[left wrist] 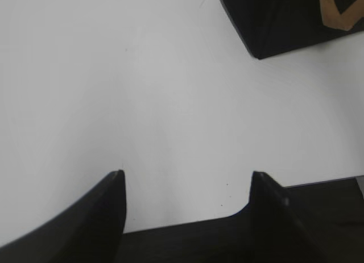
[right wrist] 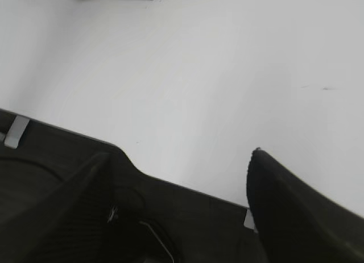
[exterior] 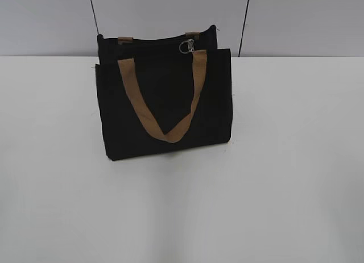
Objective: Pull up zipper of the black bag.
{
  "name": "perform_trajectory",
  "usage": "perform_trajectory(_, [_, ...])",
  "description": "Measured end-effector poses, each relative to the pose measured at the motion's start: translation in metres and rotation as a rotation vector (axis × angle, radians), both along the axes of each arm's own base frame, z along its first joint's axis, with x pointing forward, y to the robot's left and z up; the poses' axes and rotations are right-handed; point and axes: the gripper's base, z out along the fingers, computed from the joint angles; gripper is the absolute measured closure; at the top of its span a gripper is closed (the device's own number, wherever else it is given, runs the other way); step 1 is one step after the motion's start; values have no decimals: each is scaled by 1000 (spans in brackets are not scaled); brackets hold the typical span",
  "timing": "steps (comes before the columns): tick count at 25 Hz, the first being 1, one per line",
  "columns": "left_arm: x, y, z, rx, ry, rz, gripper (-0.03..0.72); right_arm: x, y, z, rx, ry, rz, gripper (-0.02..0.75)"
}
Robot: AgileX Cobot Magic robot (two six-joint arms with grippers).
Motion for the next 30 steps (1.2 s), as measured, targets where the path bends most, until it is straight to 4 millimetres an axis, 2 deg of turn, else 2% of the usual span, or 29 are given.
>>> perform_trajectory(4, [-16,6,-8,-9,-77,-15,181,-29,-15,-20,15,-110,-69,183])
perform_trajectory(8, [-28,10,-15,-9,-160,-37,181,-43,-24,-40,15,-182,-109,183])
perform_trajectory(11, [-35,12,-15,-26,-220,-40,181,-44,-27,-50,0,-197,-120,183])
perform_trajectory(16, [-30,10,-17,-37,-265,-45,181,-36,-26,-52,-2,-256,-129,183])
perform_trajectory(30, [-26,9,-19,-38,-269,-46,183,-35,-26,-52,-2,-269,-129,183])
